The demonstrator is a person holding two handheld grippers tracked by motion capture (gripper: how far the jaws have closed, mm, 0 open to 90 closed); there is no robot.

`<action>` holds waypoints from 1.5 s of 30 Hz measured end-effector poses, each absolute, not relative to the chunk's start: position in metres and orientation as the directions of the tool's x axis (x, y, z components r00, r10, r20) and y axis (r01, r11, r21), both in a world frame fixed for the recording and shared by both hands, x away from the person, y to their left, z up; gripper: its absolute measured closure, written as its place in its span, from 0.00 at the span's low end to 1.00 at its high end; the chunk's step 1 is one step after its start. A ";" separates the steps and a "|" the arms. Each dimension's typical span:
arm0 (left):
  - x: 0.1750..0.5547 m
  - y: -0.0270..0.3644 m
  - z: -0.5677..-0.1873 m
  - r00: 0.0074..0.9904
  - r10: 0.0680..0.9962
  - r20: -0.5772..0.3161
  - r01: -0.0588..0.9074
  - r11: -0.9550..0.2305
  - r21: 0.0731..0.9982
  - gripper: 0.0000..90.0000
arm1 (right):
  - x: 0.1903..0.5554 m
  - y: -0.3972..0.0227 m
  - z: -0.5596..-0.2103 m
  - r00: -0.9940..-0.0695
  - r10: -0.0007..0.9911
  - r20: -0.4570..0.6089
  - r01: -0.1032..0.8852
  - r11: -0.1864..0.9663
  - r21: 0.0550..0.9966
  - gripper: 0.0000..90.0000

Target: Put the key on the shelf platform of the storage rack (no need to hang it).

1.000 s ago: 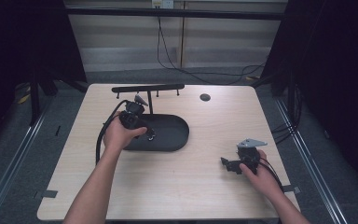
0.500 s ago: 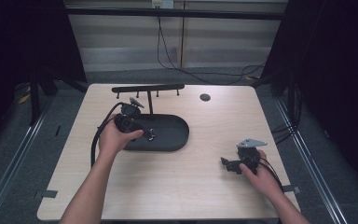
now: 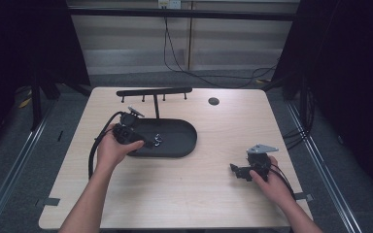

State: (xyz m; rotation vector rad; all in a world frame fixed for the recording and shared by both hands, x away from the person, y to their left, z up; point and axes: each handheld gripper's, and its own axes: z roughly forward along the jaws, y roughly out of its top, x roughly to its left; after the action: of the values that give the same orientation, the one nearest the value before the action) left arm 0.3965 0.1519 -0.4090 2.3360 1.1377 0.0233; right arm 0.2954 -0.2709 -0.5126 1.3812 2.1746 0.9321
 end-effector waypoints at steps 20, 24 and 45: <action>0.378 0.168 -0.410 0.656 0.725 -0.207 0.709 -0.501 0.496 0.25 | 0.296 -0.271 -0.513 -0.435 0.900 0.017 0.632 0.293 0.717 0.14; 0.374 0.171 -0.414 0.649 0.731 -0.211 0.715 -0.491 0.497 0.25 | 0.296 -0.271 -0.513 -0.434 0.901 0.017 0.633 0.292 0.717 0.14; 0.357 0.184 -0.432 0.645 0.732 -0.220 0.720 -0.486 0.495 0.25 | 0.296 -0.271 -0.513 -0.435 0.900 0.017 0.632 0.293 0.717 0.14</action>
State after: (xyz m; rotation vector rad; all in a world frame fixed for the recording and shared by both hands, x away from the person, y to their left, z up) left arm 0.3567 0.1839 -0.4316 2.3089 1.1274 0.0276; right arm 0.2956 -0.2711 -0.5127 1.3753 2.1757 0.9333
